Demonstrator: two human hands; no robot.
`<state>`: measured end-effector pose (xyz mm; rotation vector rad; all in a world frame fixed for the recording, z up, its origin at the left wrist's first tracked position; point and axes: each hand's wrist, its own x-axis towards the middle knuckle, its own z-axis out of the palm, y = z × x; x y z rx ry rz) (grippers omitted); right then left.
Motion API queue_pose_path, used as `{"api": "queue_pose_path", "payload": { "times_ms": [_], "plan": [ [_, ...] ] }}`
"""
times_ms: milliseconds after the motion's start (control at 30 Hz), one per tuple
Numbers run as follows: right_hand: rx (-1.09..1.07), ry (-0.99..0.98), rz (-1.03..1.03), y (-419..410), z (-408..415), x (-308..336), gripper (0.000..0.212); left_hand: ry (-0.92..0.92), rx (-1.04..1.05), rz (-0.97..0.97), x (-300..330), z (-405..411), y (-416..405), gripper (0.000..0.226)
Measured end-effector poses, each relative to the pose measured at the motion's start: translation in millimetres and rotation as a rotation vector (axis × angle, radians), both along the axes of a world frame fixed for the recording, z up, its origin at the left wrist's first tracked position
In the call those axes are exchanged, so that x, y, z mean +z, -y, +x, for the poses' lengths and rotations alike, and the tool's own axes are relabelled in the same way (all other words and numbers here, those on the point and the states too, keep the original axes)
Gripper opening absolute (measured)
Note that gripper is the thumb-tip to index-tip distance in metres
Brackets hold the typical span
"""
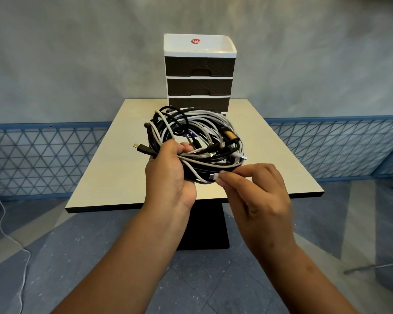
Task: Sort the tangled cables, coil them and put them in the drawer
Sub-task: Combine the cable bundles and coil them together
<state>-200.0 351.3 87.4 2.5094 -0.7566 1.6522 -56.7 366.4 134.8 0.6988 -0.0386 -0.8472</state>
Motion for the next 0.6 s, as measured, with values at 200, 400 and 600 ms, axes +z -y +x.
{"api": "queue_pose_path", "payload": {
  "times_ms": [200, 400, 600],
  "plan": [
    [0.021, 0.056, 0.073, 0.9, 1.7, 1.5, 0.013, 0.034, 0.012, -0.012, -0.8, -2.0, 1.3, 0.019],
    [0.017, 0.049, 0.098, 2.0, 2.1, -1.9, 0.014, 0.072, -0.009, -0.014, -2.5, -4.1, 0.9, 0.021],
    [0.012, 0.003, 0.129, 6.3, 3.2, -5.5, 0.017, 0.229, -0.031, -0.032, 4.5, -5.9, -1.7, 0.050]
  ]
}}
